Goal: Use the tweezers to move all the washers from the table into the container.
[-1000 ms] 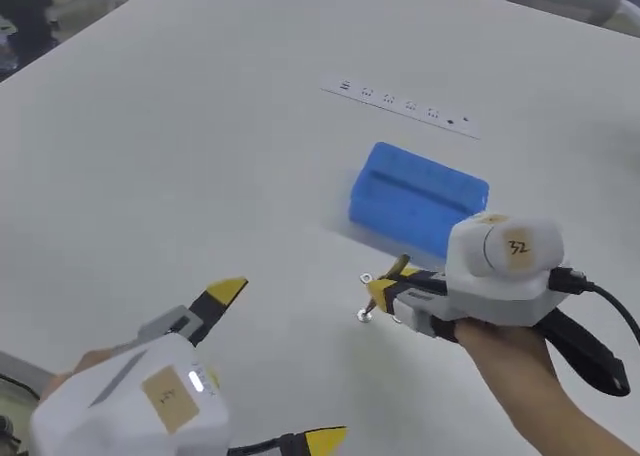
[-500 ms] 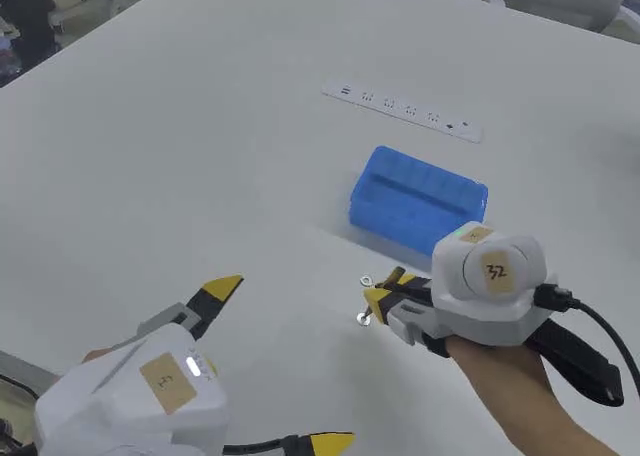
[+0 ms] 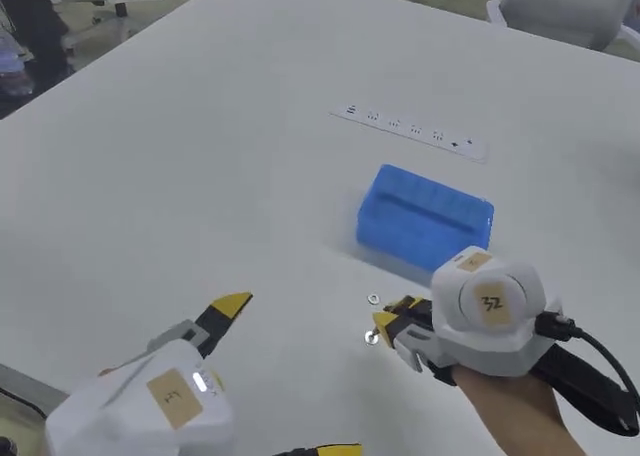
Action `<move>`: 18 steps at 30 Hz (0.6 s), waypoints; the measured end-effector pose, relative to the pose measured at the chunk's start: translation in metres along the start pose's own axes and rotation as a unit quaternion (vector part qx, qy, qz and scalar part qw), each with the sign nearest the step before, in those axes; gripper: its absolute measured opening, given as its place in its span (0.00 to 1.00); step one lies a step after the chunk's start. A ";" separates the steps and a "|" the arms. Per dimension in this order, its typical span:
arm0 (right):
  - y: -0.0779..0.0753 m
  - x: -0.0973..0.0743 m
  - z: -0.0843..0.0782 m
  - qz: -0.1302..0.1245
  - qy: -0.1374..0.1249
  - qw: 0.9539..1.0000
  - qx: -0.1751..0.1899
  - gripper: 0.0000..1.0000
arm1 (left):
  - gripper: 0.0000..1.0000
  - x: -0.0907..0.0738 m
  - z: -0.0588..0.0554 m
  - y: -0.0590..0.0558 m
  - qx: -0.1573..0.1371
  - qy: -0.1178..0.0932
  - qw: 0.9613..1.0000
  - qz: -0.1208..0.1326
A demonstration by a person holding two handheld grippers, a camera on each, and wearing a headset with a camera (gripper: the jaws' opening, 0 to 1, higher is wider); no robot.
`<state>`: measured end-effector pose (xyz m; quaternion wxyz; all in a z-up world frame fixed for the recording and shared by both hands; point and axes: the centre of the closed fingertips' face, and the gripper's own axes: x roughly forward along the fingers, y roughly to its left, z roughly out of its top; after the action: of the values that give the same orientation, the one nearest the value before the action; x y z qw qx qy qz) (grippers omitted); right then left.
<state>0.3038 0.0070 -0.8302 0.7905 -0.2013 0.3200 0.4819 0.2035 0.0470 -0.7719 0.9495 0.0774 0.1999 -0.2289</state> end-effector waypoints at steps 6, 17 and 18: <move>0.002 0.000 0.000 0.005 0.004 1.000 0.001 0.03 | 0.88 0.000 -0.001 0.002 0.002 0.005 1.000 0.005; -0.001 -0.012 0.019 0.017 -0.001 1.000 -0.006 0.03 | 0.93 0.001 -0.002 0.002 0.007 0.006 1.000 0.005; -0.002 -0.013 0.022 0.018 -0.004 1.000 -0.004 0.03 | 0.93 0.001 -0.002 0.002 0.008 0.006 1.000 0.005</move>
<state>0.3083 0.0112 -0.8055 0.7819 -0.1964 0.3190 0.4982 0.2044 0.0489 -0.7737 0.9488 0.0873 0.2038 -0.2250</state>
